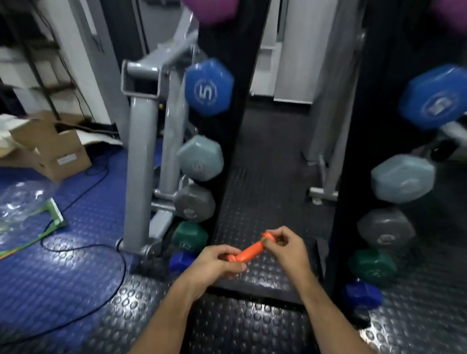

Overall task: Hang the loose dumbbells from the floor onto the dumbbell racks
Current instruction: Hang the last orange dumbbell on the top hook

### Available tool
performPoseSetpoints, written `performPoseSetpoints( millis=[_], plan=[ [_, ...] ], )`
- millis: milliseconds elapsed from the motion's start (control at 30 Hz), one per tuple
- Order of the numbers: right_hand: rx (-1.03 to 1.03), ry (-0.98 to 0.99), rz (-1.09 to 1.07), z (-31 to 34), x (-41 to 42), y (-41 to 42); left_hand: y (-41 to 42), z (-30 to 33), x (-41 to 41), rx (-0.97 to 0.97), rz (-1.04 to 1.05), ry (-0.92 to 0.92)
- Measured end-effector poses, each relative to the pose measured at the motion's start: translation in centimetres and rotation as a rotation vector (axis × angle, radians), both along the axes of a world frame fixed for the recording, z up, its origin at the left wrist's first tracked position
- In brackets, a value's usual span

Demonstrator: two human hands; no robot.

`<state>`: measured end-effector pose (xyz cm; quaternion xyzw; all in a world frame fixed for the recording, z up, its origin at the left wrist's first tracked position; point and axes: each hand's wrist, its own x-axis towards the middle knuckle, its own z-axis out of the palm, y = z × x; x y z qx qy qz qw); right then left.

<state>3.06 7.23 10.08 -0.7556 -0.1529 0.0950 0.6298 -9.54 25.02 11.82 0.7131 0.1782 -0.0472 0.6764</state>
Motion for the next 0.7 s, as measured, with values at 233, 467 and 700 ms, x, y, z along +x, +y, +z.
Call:
performPoseSetpoints(
  millis=[233, 467, 700],
  plan=[
    [0.115, -0.202, 0.021, 13.9, 0.8, -1.5, -0.9, 14.3, 0.1, 0.249, -0.014, -0.287],
    [0.370, -0.389, 0.041, 29.3, -0.9, -1.2, -2.3, 30.0, -2.2, 0.342, 0.035, -0.634],
    [0.535, -0.365, 0.106, 42.7, -2.6, 1.7, -2.7, 44.3, -4.9, 0.357, 0.171, -0.967]
  ],
)
